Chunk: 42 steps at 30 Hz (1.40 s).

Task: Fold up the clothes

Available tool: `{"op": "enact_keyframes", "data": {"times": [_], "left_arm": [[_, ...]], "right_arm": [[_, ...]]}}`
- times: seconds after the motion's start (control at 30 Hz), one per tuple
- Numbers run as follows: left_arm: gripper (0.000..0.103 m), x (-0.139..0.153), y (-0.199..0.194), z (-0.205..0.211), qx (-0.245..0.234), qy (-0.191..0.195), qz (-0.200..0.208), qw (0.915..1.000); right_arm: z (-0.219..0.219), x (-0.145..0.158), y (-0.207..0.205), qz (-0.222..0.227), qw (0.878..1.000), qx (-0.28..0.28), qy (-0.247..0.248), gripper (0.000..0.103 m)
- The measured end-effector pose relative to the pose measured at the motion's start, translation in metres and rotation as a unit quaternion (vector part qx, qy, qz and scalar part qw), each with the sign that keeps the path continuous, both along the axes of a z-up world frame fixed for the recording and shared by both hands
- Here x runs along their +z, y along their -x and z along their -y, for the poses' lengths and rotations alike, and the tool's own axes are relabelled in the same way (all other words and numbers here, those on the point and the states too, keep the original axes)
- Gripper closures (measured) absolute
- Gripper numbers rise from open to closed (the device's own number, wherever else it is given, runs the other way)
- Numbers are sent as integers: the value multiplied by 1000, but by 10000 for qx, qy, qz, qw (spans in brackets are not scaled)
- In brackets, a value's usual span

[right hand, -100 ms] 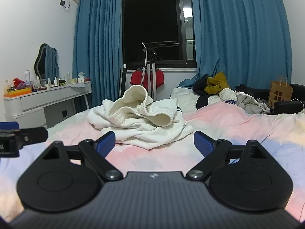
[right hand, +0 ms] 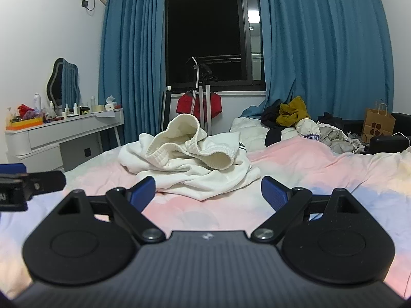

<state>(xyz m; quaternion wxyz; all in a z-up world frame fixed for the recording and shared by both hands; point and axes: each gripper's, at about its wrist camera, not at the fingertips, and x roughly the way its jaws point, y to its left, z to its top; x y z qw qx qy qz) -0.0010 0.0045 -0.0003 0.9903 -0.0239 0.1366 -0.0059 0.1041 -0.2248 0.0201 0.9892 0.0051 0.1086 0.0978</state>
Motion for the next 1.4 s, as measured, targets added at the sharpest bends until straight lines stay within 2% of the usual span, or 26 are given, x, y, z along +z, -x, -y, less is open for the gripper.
{"op": "enact_keyframes", "data": {"times": [0.33,0.4,0.67,1.4], "left_arm": [[0,-4,11,-18,-77,61,82,9999],[0,-9,-5,-10,-65,29,35,10000],[0,-16,-14,-11,-72,38,-33,10000],[0,-24,-25,-7,11,-57,-289,9996]], "right_arm": [[2,-3,-3,-20,10000,-48,9,12],[3,-6,-2,-39,10000,-50,9,12],[7,-13,-3,-95,9999,-32,-45,12],[13,-12,-11,-227,9996,-48,-176,12]]}}
